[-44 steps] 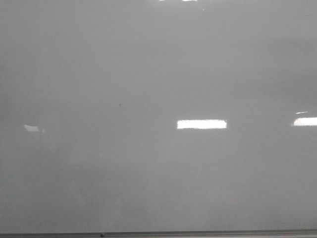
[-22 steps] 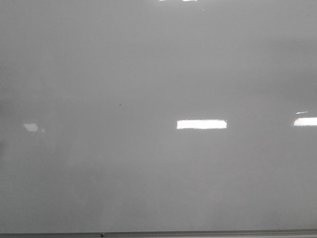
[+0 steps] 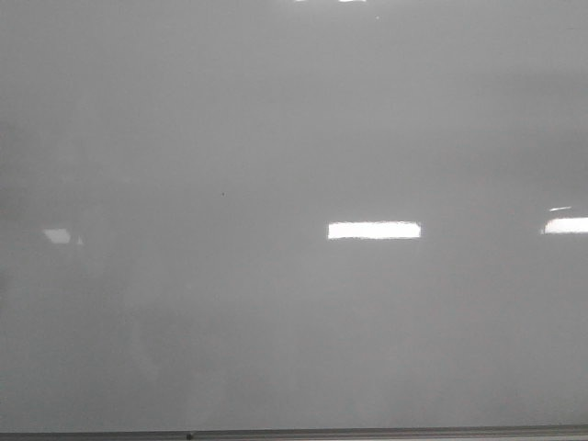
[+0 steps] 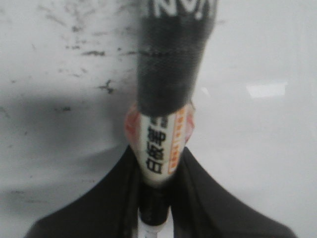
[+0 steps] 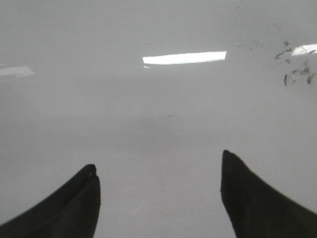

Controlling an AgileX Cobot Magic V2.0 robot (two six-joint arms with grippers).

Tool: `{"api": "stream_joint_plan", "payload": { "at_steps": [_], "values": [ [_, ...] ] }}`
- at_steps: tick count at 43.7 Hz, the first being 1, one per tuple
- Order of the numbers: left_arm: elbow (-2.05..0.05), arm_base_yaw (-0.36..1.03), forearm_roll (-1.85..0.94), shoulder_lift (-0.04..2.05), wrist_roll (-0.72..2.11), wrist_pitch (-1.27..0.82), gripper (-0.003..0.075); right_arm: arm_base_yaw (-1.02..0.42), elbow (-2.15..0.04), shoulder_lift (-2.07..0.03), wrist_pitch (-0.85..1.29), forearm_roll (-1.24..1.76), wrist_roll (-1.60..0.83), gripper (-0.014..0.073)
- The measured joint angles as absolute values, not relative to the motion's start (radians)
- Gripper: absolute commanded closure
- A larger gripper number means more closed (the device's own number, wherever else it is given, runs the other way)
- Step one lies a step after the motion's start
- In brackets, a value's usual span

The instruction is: Write number 8 on whiteboard

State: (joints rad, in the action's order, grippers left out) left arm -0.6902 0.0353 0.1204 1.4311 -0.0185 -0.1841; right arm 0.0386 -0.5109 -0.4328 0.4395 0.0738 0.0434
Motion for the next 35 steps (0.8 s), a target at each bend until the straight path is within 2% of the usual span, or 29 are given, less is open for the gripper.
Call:
{"api": "stream_joint_plan", "payload": {
  "at_steps": [8,17,27,35],
  "values": [
    [-0.723,0.124,0.119,1.317,-0.008,-0.326,0.0741,0.037,-0.522,-0.457,0.476,0.074,0.043,0.0057],
    [-0.729,0.343,0.117,1.195,0.047,-0.371,0.0741,-0.03,-0.604,-0.563,0.602,0.085,0.0,0.0057],
    [-0.729,0.631,0.117,1.098,0.14,-0.385,0.0741,-0.226,-0.738,-0.705,0.735,0.189,-0.233,0.0057],
    [-0.729,0.857,0.119,1.05,0.17,-0.404,0.0741,-0.451,-0.861,-0.829,0.864,0.275,-0.497,0.0057]
  ]
}}
